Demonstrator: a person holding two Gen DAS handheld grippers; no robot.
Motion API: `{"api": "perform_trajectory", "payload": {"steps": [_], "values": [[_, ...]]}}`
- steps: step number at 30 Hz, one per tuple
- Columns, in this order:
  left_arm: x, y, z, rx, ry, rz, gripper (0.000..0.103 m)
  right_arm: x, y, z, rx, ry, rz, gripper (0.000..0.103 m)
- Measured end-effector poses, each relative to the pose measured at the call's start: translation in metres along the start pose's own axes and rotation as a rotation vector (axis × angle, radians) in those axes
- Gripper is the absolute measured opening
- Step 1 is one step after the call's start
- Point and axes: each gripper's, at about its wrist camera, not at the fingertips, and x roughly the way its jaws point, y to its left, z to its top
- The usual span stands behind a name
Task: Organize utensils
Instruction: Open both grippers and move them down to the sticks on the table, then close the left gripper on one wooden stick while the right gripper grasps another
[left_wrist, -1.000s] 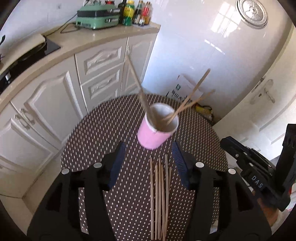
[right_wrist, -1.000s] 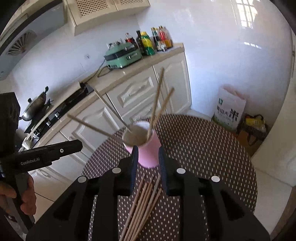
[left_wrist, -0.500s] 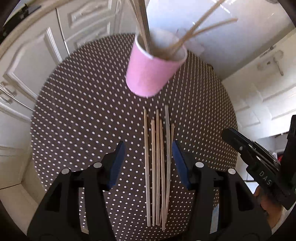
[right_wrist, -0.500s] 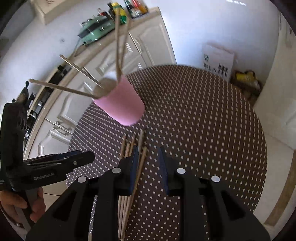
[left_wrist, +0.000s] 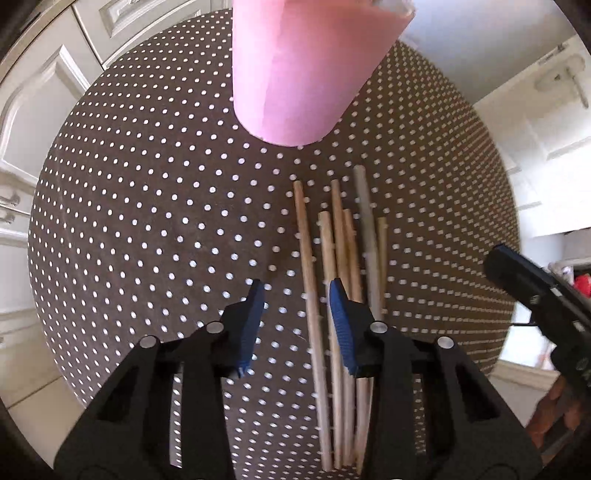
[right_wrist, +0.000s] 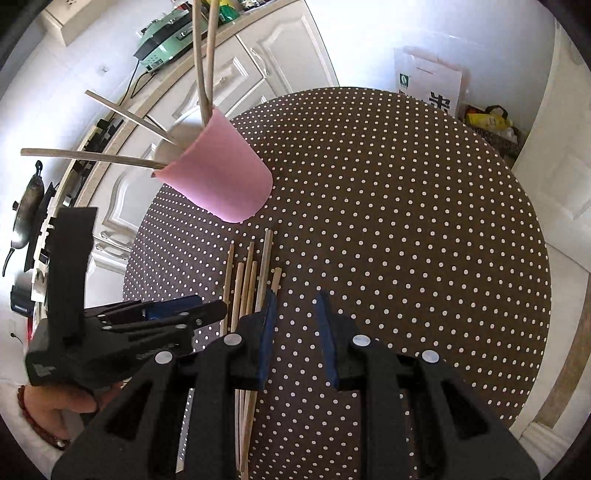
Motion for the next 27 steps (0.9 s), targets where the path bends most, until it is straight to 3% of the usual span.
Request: {"api": "perform_trajectory", "payload": {"steps": [8, 10, 16, 21, 27], "values": [[0.009, -0.012, 0.010, 0.013, 0.004, 0.009, 0.036, 0.018, 0.003, 0.006, 0.036, 0.045, 0.007, 0.021], [0.012, -0.018, 0.034, 0.029, 0.005, 0.026, 0.036, 0.023, 0.005, 0.008, 0.041, 0.058, 0.009, 0.021], [0.019, -0.053, 0.040, 0.151, -0.023, 0.149, 0.034, 0.037, 0.011, 0.010, 0.070, 0.112, 0.012, 0.021], [0.016, -0.039, 0.043, 0.101, -0.024, 0.093, 0.011, 0.052, 0.016, 0.010, 0.078, 0.155, -0.004, 0.021], [0.014, -0.026, 0.042, 0.085, -0.020, 0.041, 0.006, 0.075, 0.028, 0.018, 0.091, 0.188, -0.044, 0.021]]}}
